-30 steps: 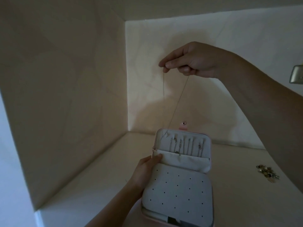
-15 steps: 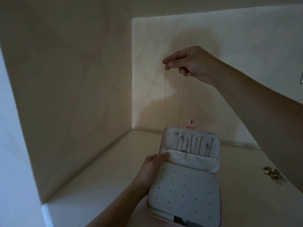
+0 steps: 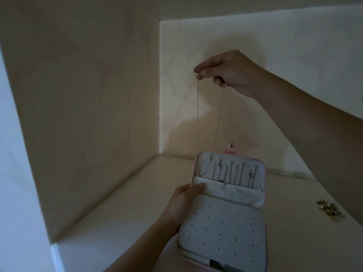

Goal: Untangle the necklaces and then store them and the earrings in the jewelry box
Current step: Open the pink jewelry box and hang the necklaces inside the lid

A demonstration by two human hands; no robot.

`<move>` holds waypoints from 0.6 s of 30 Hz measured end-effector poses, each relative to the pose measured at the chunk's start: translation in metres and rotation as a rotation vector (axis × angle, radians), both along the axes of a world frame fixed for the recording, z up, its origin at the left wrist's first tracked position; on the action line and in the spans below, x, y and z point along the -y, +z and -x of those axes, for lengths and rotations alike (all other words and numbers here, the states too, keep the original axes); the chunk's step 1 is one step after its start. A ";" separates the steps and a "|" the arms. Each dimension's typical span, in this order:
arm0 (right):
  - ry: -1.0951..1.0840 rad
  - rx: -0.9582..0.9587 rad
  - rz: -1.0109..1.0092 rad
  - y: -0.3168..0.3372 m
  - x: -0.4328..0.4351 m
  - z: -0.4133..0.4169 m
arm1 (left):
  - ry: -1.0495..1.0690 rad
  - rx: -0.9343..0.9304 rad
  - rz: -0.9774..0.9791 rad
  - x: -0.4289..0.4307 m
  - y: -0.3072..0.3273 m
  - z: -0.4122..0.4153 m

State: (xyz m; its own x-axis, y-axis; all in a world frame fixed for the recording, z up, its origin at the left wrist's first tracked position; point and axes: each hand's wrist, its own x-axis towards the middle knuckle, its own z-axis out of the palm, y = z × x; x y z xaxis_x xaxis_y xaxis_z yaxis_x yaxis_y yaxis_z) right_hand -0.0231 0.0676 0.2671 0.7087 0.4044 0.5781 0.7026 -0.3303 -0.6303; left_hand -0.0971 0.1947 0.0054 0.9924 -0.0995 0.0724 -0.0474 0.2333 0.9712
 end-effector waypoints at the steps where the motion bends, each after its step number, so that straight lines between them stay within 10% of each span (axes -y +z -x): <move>1: -0.002 -0.002 0.007 -0.001 0.000 0.000 | 0.004 -0.001 0.003 0.000 0.000 0.000; 18: -0.015 0.004 0.013 0.004 0.006 0.005 | -0.003 0.013 0.003 0.000 0.001 0.000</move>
State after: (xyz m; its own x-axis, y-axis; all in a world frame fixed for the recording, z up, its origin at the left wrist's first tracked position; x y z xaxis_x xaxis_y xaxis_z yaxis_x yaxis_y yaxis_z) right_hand -0.0281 0.0618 0.2715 0.7126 0.4012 0.5755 0.6999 -0.3492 -0.6231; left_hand -0.0966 0.1947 0.0069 0.9911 -0.1025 0.0855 -0.0593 0.2363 0.9699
